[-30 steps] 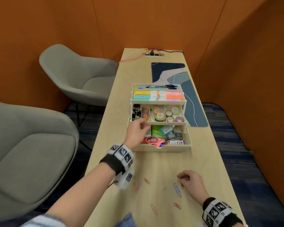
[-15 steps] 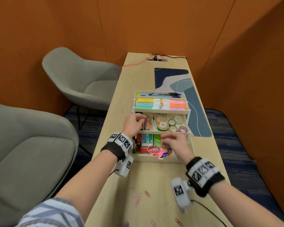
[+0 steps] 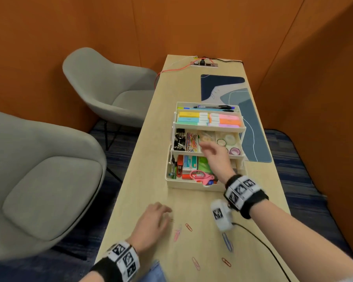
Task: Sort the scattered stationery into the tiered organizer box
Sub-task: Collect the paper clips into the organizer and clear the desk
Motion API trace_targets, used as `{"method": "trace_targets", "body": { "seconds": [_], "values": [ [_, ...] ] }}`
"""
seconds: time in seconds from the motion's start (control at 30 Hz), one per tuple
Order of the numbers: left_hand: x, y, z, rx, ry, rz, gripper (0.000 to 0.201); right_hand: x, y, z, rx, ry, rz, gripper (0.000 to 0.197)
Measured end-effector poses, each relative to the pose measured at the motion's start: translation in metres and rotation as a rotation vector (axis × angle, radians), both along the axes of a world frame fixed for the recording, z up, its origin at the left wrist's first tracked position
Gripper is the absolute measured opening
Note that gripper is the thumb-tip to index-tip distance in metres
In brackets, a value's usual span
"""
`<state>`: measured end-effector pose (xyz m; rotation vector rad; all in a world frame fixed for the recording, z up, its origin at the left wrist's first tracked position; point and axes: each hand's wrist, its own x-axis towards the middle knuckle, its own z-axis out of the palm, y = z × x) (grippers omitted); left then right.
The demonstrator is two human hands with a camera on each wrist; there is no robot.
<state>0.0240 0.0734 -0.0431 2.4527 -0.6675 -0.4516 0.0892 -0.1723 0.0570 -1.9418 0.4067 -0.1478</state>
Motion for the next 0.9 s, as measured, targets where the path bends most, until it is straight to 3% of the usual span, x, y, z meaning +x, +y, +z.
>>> {"method": "trace_targets", "body": {
  "seconds": [0.1,0.17,0.23,0.27,0.37,0.43,0.5,0.6,0.67,0.8,0.9],
  "values": [
    [-0.022,0.010,-0.021,0.197,-0.071,-0.250,0.063,-0.061,-0.006,-0.028,-0.016,0.055,0.093,0.029],
    [-0.029,0.009,-0.029,0.271,-0.151,-0.320,0.076,-0.106,-0.011,-0.053,-0.038,0.129,0.096,0.034],
    [-0.033,0.004,-0.030,0.353,-0.174,-0.362,0.082,-0.149,-0.017,-0.076,-0.220,0.227,0.081,0.029],
    [-0.034,0.000,-0.030,0.391,-0.199,-0.376,0.082,-0.168,-0.020,-0.085,-0.338,0.302,0.112,0.028],
    [-0.033,-0.011,-0.032,0.340,-0.277,-0.370,0.069,-0.215,-0.019,-0.109,-0.607,0.486,0.378,0.069],
    [-0.030,-0.014,-0.028,0.264,-0.313,-0.375,0.053,-0.234,-0.010,-0.116,-0.774,0.444,0.503,0.081],
    [-0.026,-0.014,-0.024,0.249,-0.303,-0.382,0.049,-0.241,0.002,-0.121,-0.885,0.384,0.574,0.075],
    [-0.021,-0.011,-0.017,0.239,-0.277,-0.348,0.053,-0.236,0.004,-0.130,-0.876,0.253,0.539,0.064],
    [-0.018,-0.012,-0.017,0.228,-0.246,-0.330,0.044,-0.230,0.002,-0.130,-0.863,0.283,0.508,0.067],
    [-0.014,-0.021,-0.021,0.298,-0.209,-0.301,0.031,-0.209,0.005,-0.119,-0.878,0.319,0.569,0.042],
    [-0.014,-0.027,-0.025,0.329,-0.215,-0.294,0.029,-0.193,0.011,-0.114,-0.920,0.324,0.553,0.038]
  ]
}}
